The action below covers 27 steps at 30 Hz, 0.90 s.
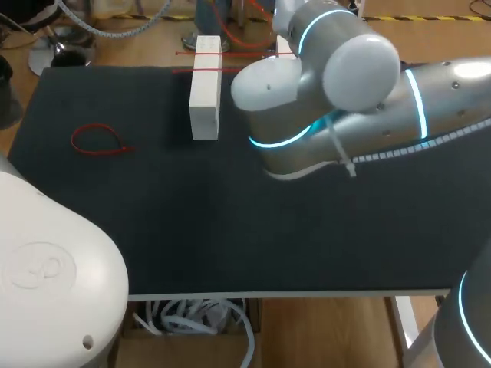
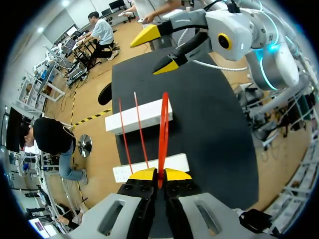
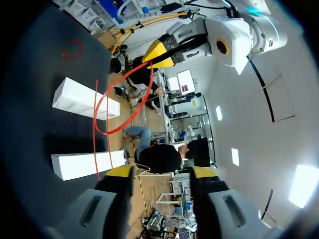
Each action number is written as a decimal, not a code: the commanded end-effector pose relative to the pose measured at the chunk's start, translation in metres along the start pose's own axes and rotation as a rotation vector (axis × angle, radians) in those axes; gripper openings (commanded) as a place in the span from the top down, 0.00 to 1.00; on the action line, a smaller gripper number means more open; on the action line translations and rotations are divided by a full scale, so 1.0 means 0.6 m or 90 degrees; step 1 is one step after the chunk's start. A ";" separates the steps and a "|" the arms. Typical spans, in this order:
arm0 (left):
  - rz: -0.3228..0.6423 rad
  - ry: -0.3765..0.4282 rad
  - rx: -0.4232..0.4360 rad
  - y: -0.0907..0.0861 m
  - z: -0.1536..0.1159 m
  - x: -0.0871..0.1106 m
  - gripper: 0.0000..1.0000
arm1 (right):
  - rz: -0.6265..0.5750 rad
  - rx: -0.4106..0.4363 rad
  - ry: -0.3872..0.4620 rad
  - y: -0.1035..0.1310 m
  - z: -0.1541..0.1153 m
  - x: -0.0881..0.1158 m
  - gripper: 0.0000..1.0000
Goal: Grab the tape and strap the tape.
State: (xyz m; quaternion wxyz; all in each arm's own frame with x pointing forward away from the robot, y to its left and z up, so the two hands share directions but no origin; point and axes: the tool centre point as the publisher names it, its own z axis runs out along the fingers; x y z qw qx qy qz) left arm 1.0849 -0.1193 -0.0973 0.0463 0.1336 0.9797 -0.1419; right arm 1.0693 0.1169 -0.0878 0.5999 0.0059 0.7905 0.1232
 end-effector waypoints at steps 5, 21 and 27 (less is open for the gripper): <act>-0.001 0.002 -0.002 -0.001 -0.001 -0.001 1.00 | -0.001 -0.008 0.012 -0.004 -0.003 -0.010 0.00; -0.215 -0.019 -0.131 0.178 -0.032 0.096 1.00 | -0.001 -0.008 0.012 -0.004 -0.003 -0.010 0.00; -0.294 0.034 -0.159 0.237 -0.021 0.141 1.00 | -0.001 -0.008 0.012 -0.004 -0.003 -0.010 0.00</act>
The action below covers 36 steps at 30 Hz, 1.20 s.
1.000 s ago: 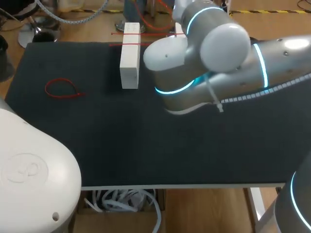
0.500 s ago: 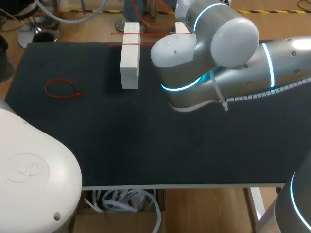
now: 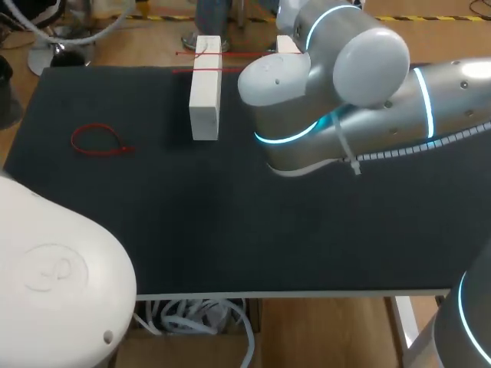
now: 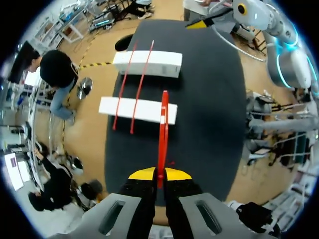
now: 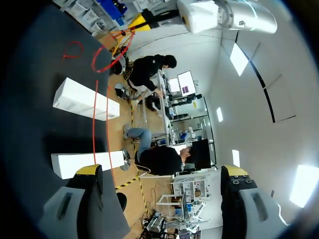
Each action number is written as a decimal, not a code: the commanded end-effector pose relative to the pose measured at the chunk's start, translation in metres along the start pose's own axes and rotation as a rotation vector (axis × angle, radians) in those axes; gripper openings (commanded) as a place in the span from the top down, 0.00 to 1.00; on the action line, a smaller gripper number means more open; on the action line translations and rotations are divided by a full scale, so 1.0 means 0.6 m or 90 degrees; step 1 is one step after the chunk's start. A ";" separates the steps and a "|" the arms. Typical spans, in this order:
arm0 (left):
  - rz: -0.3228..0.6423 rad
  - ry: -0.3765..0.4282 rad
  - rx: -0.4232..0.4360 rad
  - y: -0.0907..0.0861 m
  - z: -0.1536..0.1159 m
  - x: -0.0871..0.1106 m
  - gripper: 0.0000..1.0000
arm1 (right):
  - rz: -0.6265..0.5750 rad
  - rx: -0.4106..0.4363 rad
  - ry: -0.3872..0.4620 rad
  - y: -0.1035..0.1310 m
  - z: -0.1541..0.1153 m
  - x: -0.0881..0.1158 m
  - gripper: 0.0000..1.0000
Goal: Grab the tape and strap the tape.
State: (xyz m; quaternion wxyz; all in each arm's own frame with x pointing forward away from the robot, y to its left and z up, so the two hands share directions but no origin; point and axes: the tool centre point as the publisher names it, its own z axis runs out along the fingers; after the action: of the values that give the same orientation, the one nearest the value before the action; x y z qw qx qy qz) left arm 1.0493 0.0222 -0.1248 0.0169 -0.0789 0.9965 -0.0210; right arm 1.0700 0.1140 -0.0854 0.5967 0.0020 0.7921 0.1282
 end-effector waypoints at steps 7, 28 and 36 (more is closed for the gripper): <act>-0.049 0.060 -0.016 0.058 0.034 0.020 1.00 | -0.001 0.000 0.007 0.000 -0.002 -0.005 0.00; -0.049 0.060 -0.016 0.058 0.034 0.020 0.00 | -0.001 0.000 0.007 0.000 -0.002 -0.005 0.00; -0.049 0.060 -0.016 0.058 0.034 0.020 0.00 | -0.001 0.000 0.007 0.000 -0.002 -0.005 0.00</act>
State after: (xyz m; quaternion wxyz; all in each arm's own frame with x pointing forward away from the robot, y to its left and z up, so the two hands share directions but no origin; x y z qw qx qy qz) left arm 1.0324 0.0542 -0.1483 -0.0305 -0.1164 0.9926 -0.0144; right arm 1.0700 0.1139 -0.0854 0.5967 0.0020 0.7922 0.1282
